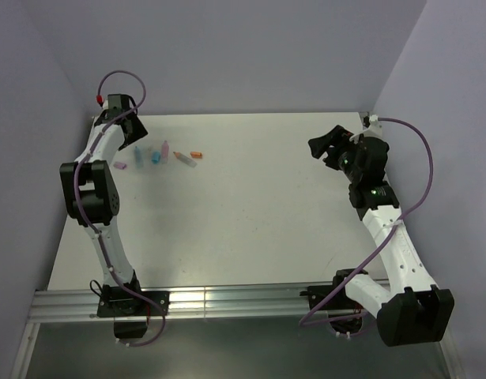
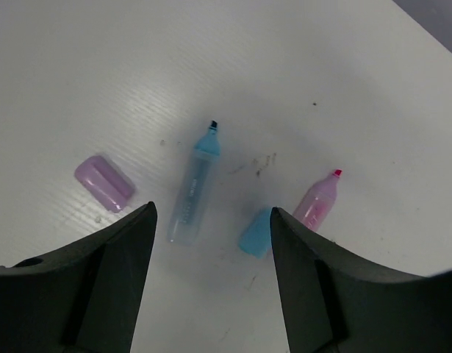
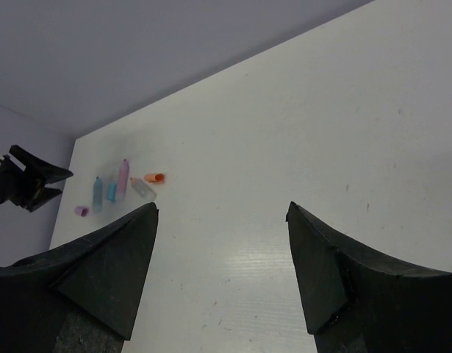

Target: Insert the pens into the pen caps

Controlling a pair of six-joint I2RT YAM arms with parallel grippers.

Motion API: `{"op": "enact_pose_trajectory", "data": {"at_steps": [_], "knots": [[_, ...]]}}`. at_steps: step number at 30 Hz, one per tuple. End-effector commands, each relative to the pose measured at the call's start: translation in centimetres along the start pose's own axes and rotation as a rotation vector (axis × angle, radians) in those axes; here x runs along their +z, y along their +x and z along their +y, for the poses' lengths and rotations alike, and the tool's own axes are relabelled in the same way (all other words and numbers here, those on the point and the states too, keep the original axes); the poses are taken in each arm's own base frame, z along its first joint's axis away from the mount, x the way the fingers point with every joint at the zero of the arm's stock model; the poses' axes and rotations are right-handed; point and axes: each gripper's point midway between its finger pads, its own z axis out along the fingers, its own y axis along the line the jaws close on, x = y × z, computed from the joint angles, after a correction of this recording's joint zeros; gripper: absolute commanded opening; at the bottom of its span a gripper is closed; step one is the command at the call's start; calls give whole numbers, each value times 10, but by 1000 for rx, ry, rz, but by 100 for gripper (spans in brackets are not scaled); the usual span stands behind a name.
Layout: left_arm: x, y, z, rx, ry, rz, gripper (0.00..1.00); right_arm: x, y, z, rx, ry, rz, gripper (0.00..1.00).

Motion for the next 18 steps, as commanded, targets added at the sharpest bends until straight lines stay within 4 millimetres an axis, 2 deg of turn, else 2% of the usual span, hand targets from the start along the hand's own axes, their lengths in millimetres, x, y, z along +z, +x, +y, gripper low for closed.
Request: {"op": "enact_pose_trajectory", "data": {"at_steps": [1, 3, 4, 7, 13, 18], "knots": [[-2, -12, -35, 70, 102, -24, 69, -1, -22, 12, -24, -34, -53, 79], [3, -3, -40, 103, 99, -6, 69, -1, -22, 12, -24, -32, -52, 79], [4, -5, -39, 108, 60, -26, 70, -1, -22, 12, -25, -32, -52, 79], [6, 3, -31, 73, 22, -3, 70, -1, -20, 10, -30, -27, -45, 78], [4, -2, -8, -22, -102, -42, 69, -1, -19, 9, -31, -24, -41, 78], [17, 5, -5, 7, -95, -2, 66, 1, -16, 7, -34, -18, -32, 78]]}}
